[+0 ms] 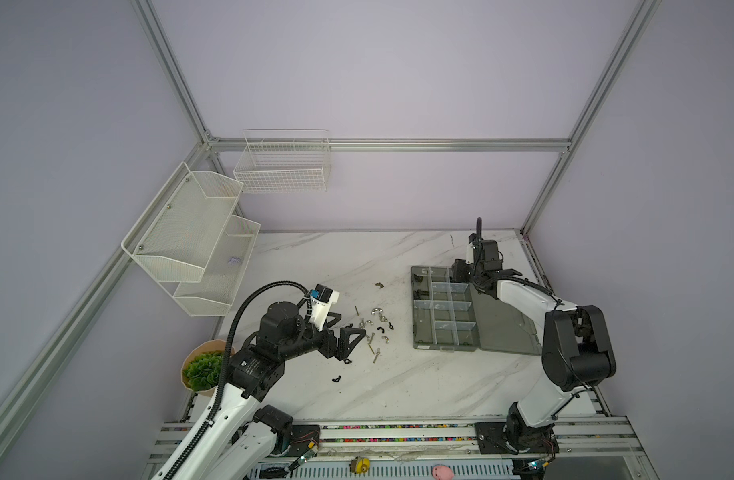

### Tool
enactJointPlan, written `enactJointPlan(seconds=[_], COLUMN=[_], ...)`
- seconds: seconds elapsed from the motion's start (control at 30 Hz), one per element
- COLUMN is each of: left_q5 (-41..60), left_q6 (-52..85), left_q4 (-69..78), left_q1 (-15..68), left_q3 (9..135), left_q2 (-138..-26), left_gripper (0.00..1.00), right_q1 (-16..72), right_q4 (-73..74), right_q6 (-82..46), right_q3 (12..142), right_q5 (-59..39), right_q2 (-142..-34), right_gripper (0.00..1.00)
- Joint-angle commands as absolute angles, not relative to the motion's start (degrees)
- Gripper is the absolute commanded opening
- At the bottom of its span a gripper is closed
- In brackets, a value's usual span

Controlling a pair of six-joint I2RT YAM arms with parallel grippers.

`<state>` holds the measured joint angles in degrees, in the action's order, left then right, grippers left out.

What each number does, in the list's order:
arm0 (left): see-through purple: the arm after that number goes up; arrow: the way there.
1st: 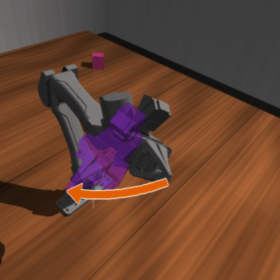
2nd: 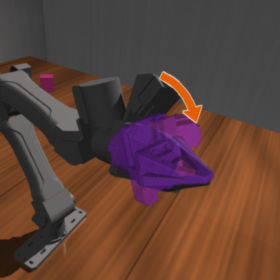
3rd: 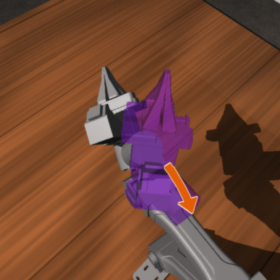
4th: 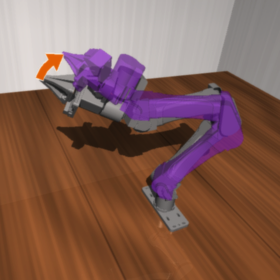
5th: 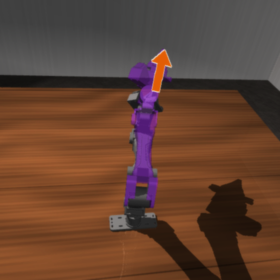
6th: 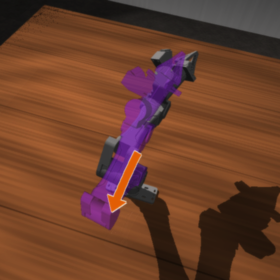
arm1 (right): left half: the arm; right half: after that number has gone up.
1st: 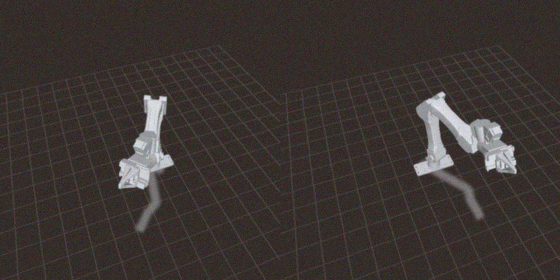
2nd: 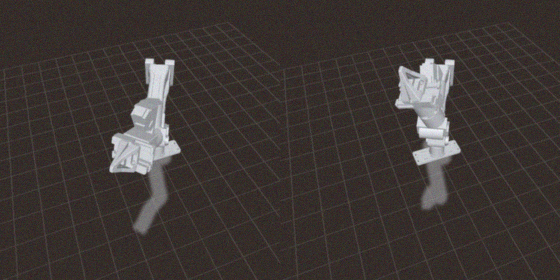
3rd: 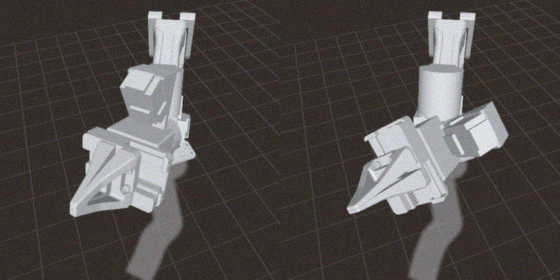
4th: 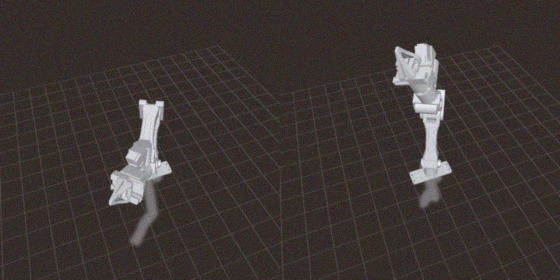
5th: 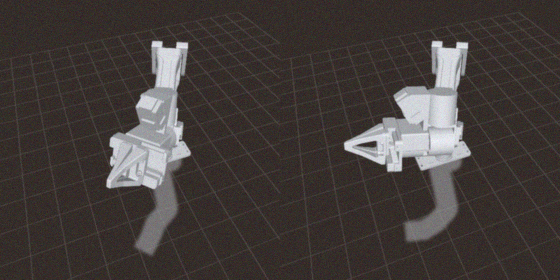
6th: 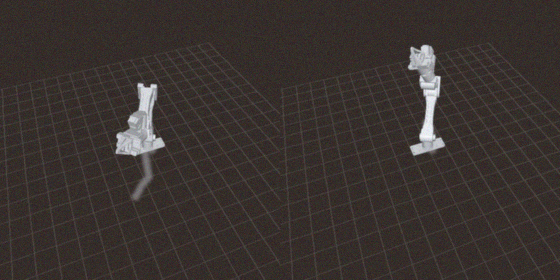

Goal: Sort the screws and nuts into containers
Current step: 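Lower the hex nut beside the other nut and open the right gripper, then move the open right gripper back over a black wing nut by the pile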

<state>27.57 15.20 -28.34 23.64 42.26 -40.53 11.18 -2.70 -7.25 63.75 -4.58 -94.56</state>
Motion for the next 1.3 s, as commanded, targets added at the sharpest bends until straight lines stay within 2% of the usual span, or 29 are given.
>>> enactJointPlan(seconds=[0.0,0.27,0.5,0.8,0.93,1.1,1.27], left_q5=[26.10,20.30,20.22,19.85,14.16,12.49,11.96], left_q6=[13.62,12.82,12.92,13.35,13.36,15.38,15.80], left_q4=[-26.98,-29.50,-28.85,-30.15,-35.25,-37.31,-35.42], left_q1=[23.25,20.92,15.71,13.21,13.23,12.99,13.00], left_q3=[39.90,40.88,40.60,40.87,42.78,43.63,42.01], left_q2=[-40.62,-39.55,-37.76,-38.60,-41.71,-41.51,-37.65], left_gripper=[1.00,1.00,0.99,1.00,1.00,1.00,1.00], right_q1=[13.40,32.76,37.45,48.42,51.64,54.01,54.19], right_q4=[5.30,21.28,35.43,33.48,31.07,26.13,25.34], right_q6=[-5.99,-0.93,-1.12,6.99,9.79,12.35,11.75], right_q3=[61.94,63.63,55.47,57.25,59.31,63.37,64.75], right_q5=[-11.82,-16.77,-19.83,-18.11,-16.21,-12.54,-12.15], right_q2=[-89.96,-97.97,-100.50,-106.25,-109.41,-114.95,-116.60], right_gripper=[0.54,0.55,0.55,0.51,0.51,0.43,0.42])
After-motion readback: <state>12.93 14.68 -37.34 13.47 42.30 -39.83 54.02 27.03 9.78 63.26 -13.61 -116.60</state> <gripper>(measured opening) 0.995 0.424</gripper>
